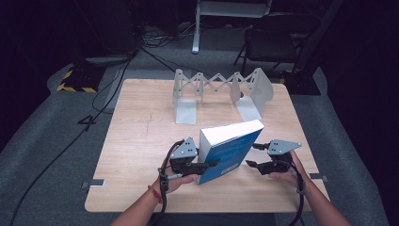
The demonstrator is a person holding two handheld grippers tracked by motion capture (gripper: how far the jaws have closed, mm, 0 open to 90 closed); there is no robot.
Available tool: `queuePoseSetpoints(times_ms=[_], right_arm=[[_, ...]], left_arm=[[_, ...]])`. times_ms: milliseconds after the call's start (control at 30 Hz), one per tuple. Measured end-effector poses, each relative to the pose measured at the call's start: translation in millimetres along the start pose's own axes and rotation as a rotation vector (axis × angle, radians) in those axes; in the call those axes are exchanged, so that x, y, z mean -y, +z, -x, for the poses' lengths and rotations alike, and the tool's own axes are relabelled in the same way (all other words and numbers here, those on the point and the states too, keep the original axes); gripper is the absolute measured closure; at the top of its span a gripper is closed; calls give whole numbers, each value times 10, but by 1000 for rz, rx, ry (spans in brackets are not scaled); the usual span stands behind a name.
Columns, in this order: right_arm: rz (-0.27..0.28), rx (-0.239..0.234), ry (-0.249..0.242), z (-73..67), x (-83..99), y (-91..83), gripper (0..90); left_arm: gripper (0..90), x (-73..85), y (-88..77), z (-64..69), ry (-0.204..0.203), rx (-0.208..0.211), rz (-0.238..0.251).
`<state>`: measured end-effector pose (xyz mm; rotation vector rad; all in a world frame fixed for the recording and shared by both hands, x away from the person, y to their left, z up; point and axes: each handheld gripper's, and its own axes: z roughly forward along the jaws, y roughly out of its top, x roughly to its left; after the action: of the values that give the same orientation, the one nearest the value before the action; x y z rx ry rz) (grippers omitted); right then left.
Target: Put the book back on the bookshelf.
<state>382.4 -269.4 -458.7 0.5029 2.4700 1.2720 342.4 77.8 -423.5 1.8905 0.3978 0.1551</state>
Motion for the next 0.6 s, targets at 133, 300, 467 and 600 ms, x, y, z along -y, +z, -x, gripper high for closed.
queuePoseSetpoints(times_ms=[133,300,467,600], right_arm=[[10,-28,-7,-14,-63,61,293],[19,-54,-34,-24,-152,132,289],[40,-94,-56,-29,-236,164,276],[67,-147,-83,-75,-329,207,294]], left_arm=[[587,43,-47,-3,20,-3,-34],[583,44,-70,-10,25,-12,-44],[573,34,-74,-13,31,-13,-58],[534,48,-91,19,52,-52,-75]])
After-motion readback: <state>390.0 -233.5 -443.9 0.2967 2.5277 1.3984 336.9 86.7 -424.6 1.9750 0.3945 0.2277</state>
